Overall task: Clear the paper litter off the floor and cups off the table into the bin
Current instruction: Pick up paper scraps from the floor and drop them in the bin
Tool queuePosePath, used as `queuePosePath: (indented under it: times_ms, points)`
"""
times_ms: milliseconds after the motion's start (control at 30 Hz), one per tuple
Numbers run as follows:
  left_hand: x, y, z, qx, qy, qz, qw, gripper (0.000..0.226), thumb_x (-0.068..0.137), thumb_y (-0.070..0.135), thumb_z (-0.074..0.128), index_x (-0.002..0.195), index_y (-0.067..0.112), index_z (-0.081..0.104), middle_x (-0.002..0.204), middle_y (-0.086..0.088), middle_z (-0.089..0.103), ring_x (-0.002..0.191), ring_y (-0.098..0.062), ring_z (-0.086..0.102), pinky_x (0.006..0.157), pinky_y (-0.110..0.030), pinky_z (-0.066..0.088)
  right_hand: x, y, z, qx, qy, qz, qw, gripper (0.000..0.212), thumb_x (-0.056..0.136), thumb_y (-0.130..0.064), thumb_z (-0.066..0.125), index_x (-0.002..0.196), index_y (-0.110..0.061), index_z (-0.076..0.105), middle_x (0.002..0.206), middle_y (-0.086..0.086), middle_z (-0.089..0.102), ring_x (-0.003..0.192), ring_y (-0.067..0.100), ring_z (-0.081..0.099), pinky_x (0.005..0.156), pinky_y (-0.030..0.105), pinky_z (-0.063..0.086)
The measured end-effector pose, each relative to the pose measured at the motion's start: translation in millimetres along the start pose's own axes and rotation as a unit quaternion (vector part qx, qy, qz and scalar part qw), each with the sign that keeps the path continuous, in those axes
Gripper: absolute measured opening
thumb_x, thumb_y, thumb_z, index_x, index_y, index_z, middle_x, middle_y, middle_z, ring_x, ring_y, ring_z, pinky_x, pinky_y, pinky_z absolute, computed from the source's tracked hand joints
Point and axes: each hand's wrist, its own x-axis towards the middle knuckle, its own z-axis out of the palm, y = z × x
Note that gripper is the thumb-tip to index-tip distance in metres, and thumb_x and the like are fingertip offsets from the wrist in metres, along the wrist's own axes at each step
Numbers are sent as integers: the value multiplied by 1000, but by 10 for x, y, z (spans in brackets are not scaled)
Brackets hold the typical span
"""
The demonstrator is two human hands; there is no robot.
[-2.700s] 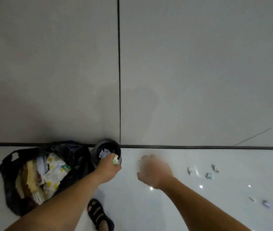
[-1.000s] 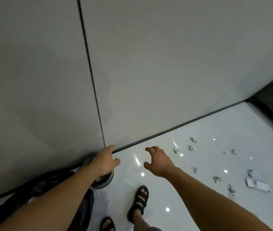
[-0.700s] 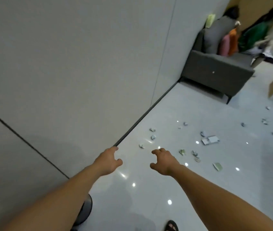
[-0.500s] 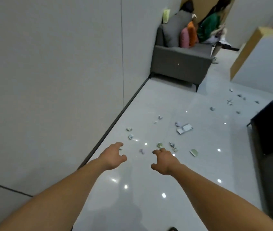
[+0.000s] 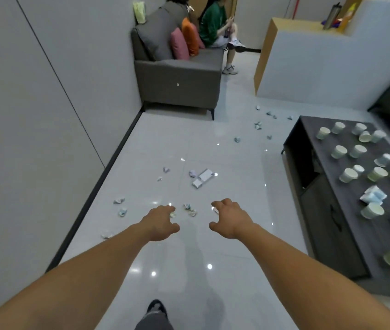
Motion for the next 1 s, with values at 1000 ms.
queuePosePath:
  times_ms: [1000]
  points:
    - [5351,805,813,-57,-86,-80,991,63,87,36,56,144,22,35,147,-1,40,132,-21,41,103,-33,36,4891,2840,566,25,-117,46,992,80,85,-44,61,152,-23,22,149,3,32,133,24,35,100,39,43]
